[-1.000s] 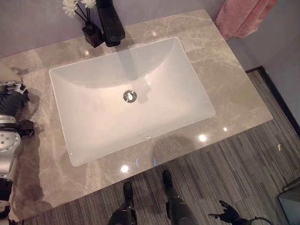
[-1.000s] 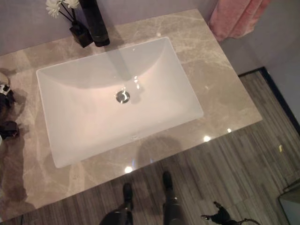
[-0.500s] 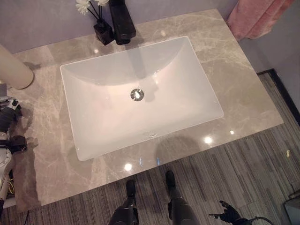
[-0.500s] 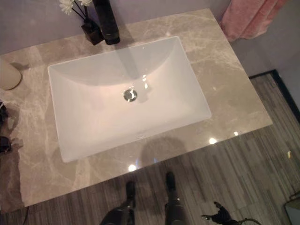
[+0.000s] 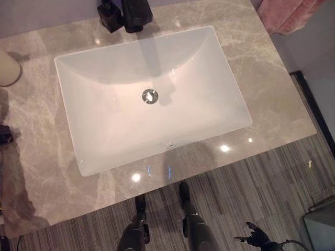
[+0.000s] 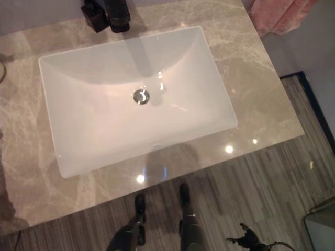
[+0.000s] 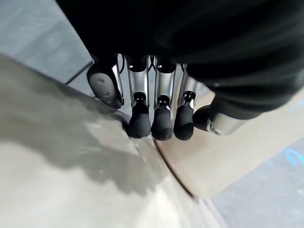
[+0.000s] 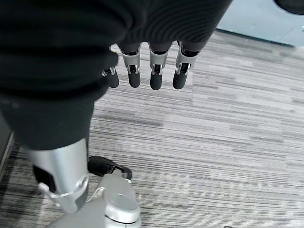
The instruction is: Put brush and paste in cup on sink, flatten towel.
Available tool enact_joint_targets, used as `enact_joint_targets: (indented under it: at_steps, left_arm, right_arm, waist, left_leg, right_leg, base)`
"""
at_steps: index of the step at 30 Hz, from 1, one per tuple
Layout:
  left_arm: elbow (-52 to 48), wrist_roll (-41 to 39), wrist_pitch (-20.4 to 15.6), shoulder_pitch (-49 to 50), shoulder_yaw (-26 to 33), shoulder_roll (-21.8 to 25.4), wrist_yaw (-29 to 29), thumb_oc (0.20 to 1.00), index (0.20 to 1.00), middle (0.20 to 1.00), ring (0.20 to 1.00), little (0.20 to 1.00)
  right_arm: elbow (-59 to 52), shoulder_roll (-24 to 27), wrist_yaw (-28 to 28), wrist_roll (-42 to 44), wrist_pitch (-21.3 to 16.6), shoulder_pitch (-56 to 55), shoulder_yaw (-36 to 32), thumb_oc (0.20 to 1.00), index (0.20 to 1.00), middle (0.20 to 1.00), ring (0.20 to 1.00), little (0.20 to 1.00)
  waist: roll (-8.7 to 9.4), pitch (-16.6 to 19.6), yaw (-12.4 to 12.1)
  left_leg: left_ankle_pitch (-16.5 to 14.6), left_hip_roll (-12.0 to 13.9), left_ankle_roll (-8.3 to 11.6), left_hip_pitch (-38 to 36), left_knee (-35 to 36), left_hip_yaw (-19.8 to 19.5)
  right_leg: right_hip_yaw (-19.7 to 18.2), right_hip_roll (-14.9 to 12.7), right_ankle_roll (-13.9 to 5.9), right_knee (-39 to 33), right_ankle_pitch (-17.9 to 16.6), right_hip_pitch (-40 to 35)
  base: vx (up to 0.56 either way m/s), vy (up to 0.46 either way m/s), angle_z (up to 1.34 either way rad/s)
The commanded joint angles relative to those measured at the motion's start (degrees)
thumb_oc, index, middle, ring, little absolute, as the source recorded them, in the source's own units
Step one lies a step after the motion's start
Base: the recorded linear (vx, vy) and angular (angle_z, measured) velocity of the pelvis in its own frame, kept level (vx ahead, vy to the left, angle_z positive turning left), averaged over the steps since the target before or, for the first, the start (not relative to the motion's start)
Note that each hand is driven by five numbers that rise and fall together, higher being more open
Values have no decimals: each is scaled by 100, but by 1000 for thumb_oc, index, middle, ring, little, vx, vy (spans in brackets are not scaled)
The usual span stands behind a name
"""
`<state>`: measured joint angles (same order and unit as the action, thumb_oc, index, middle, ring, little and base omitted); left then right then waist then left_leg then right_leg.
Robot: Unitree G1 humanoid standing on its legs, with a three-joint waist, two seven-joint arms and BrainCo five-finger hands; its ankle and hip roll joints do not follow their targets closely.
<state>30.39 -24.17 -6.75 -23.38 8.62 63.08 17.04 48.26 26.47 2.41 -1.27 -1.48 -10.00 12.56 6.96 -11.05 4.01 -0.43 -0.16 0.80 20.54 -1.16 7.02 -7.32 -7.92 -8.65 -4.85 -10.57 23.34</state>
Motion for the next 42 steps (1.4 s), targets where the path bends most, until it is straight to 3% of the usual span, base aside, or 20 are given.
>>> enact_joint_targets:
  at_steps: [1, 20, 27, 42]
  left_arm:
    - [427, 126, -13, -333, -329, 172, 134, 200, 200, 200, 200, 200]
    - [986, 484, 81, -1259, -1239, 127, 89, 200, 200, 200, 200, 200]
    - [1109, 1190, 272, -1688, -1729, 271, -20, 200, 200, 200, 200, 200]
    - [913, 1683, 307, -1698, -1959, 318, -49, 200, 200, 200, 200, 200]
  right_arm:
    - [88, 283, 75, 116, 22, -26, -40, 1000, 1000, 1000, 1000, 1000]
    - [-77, 318, 69, 163, -74, -102, 9, 1000, 1000, 1000, 1000, 1000]
    - [-97, 341, 10, 182, -124, -141, 32, 1000, 1000, 1000, 1000, 1000]
    - [68, 284, -14, 170, -138, -105, 84, 1000, 1000, 1000, 1000, 1000]
  waist:
    - [-171, -101, 92]
    - [-169, -14, 266]
    - [-177, -11, 289]
    - [-235, -64, 229]
  left_leg:
    - [-350, -153, -212, 110, -380, -250]
    - [-432, -188, -251, 256, -538, -220]
    - [-436, -184, -251, 276, -584, -267]
    - [-428, -180, -231, 243, -651, -251]
  right_leg:
    - [-87, -204, -451, -15, -85, -779]
    - [-174, -181, -479, -15, -116, -702]
    - [-156, -174, -468, -15, -64, -733]
    - [-68, -164, -412, -15, 58, -784]
  base:
    - [8, 17, -10]
    - [12, 13, -6]
    - [0, 0, 0]
    - [0, -3, 0]
